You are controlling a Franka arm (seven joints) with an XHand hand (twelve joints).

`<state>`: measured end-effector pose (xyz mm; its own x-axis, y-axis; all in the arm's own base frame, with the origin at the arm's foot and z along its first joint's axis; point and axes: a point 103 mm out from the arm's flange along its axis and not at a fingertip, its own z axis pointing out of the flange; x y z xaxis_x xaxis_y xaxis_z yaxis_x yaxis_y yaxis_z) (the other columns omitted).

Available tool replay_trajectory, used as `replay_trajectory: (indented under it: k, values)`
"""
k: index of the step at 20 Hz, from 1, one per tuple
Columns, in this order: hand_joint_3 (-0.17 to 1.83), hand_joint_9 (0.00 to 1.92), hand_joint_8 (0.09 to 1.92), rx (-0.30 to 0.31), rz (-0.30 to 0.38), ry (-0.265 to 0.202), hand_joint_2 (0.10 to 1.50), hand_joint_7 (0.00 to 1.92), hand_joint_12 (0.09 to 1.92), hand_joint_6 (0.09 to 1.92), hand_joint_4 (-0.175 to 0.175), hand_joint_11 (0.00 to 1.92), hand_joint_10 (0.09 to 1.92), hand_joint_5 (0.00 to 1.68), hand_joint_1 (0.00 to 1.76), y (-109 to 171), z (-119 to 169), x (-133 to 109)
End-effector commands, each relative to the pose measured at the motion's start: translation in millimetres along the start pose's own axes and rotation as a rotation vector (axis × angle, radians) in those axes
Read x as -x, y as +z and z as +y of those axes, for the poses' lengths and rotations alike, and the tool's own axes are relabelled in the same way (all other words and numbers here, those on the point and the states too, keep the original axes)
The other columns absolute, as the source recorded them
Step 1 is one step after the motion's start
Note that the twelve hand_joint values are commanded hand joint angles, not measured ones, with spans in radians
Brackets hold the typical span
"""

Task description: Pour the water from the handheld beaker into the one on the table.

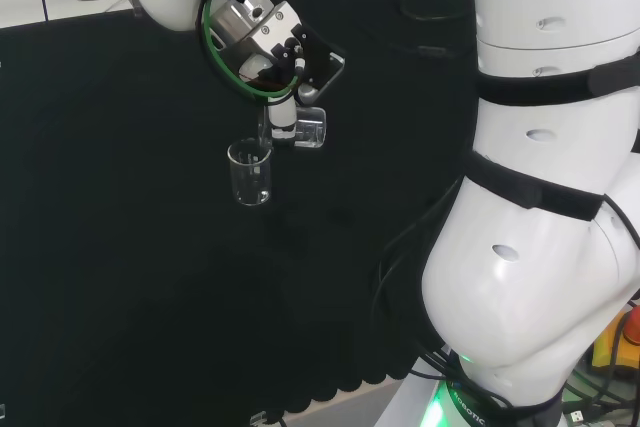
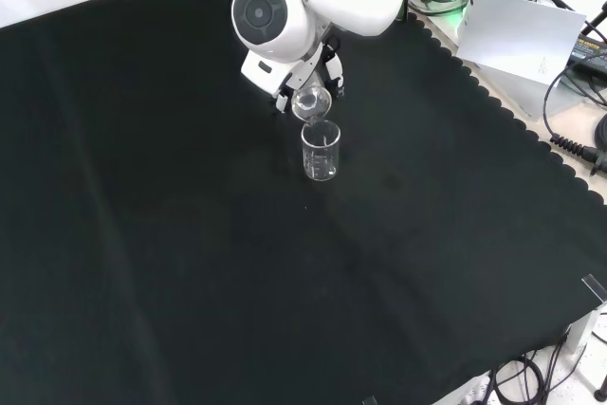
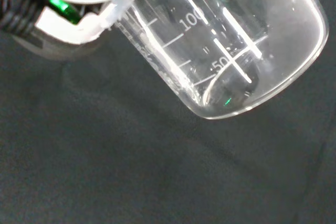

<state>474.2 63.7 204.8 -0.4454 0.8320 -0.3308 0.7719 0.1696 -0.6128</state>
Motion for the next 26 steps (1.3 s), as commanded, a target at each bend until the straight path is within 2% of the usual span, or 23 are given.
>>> replay_trajectory:
  k: [1,26]
  values:
    - [0.72,1.60,0.47,-0.009,-0.015,0.008,0.65,1.51,0.87,0.79,0.090,1.20,0.09,1.22,1.14,-2,-3,1]
    - [0.72,1.60,0.46,-0.061,-0.096,0.002,0.65,1.51,0.87,0.80,0.096,1.20,0.09,1.22,1.14,-24,0,-21]
